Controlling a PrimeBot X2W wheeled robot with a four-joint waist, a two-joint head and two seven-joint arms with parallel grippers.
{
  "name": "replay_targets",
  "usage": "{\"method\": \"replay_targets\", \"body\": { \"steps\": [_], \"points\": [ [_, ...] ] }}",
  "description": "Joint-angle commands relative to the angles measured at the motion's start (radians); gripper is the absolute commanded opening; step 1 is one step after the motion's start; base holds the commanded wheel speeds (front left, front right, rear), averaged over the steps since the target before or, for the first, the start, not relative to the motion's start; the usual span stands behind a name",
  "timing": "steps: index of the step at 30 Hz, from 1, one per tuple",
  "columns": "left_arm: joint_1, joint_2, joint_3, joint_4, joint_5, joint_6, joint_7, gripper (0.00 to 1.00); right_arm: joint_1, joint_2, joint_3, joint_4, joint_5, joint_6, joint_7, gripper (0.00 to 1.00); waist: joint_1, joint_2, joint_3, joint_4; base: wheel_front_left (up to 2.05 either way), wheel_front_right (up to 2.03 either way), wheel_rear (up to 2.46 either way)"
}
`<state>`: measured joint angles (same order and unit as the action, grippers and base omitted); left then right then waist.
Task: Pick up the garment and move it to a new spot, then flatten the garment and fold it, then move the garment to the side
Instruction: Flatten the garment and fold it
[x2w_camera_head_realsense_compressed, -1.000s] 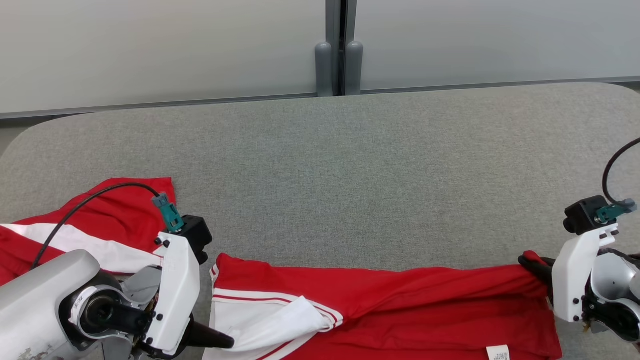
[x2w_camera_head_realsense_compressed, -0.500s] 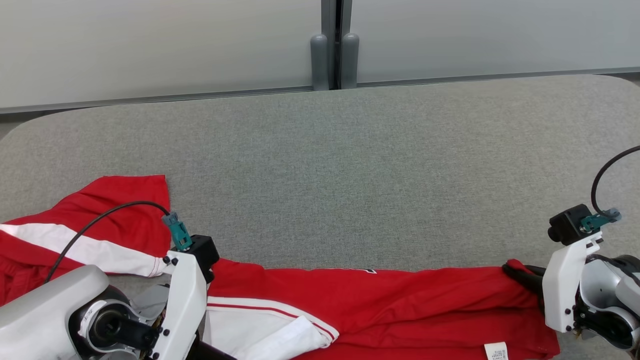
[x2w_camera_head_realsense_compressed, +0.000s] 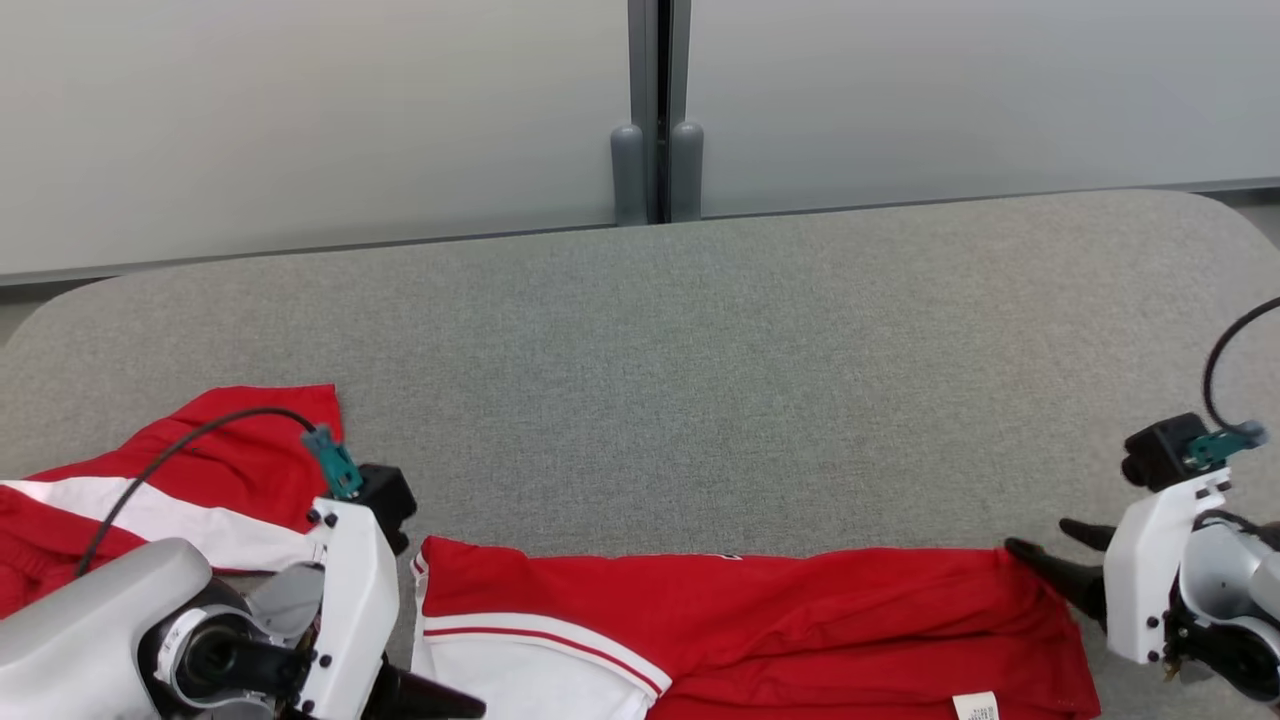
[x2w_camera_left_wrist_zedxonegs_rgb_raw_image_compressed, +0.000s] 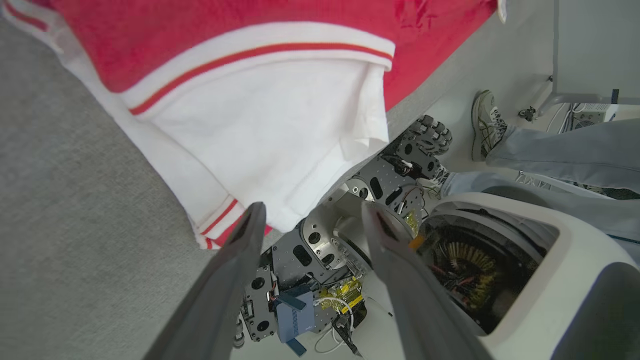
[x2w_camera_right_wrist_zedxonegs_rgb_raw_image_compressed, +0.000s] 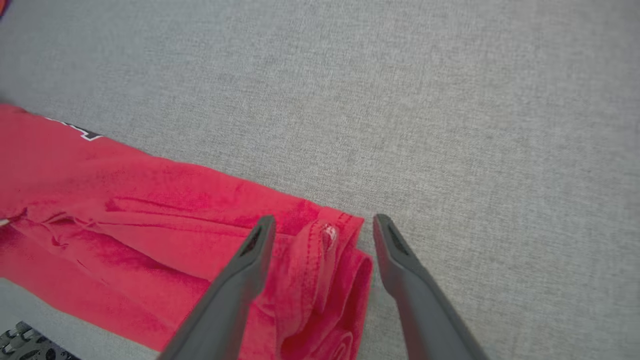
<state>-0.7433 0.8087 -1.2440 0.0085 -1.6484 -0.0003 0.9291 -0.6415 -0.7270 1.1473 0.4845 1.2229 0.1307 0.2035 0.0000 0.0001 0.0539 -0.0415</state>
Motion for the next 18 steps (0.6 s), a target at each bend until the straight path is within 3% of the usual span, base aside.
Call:
{"method": "replay_targets", "body": {
  "steps": [1, 6, 11, 15, 18],
  "points": [
    [-0.013, 0.005, 0.015, 0.006, 0.020, -0.010, -0.024, 1.00, -0.005, -0.014, -0.010, -0.001, 0.014, 0.000, -0.024, 1.00, 0.0000, -0.0001, -0.014, 0.004, 0.00, 0.00, 0.00],
    [-0.022, 0.009, 0.055, 0.014, 0.066, -0.033, -0.126, 1.00, 0.008, -0.043, -0.047, -0.024, 0.035, 0.000, -0.103, 1.00, 0.0000, -0.0001, -0.038, 0.013, 0.00, 0.00, 0.00],
    [0.008, 0.017, 0.133, 0.012, 0.130, -0.043, -0.342, 1.00, 0.024, -0.060, -0.131, -0.043, 0.027, 0.000, -0.293, 1.00, 0.0000, -0.0001, -0.055, 0.020, 0.00, 0.00, 0.00],
    [0.051, 0.028, 0.194, -0.001, 0.205, -0.011, -0.554, 1.00, 0.051, -0.032, -0.205, -0.021, -0.012, 0.000, -0.434, 1.00, 0.0000, -0.0001, -0.062, 0.024, 0.00, 0.00, 0.00],
    [0.093, 0.040, 0.242, -0.005, 0.282, 0.052, -0.746, 1.00, 0.073, -0.001, -0.297, 0.015, -0.068, 0.000, -0.465, 1.00, 0.0000, -0.0001, -0.064, 0.026, 0.00, 0.00, 0.00]
  ]
}}
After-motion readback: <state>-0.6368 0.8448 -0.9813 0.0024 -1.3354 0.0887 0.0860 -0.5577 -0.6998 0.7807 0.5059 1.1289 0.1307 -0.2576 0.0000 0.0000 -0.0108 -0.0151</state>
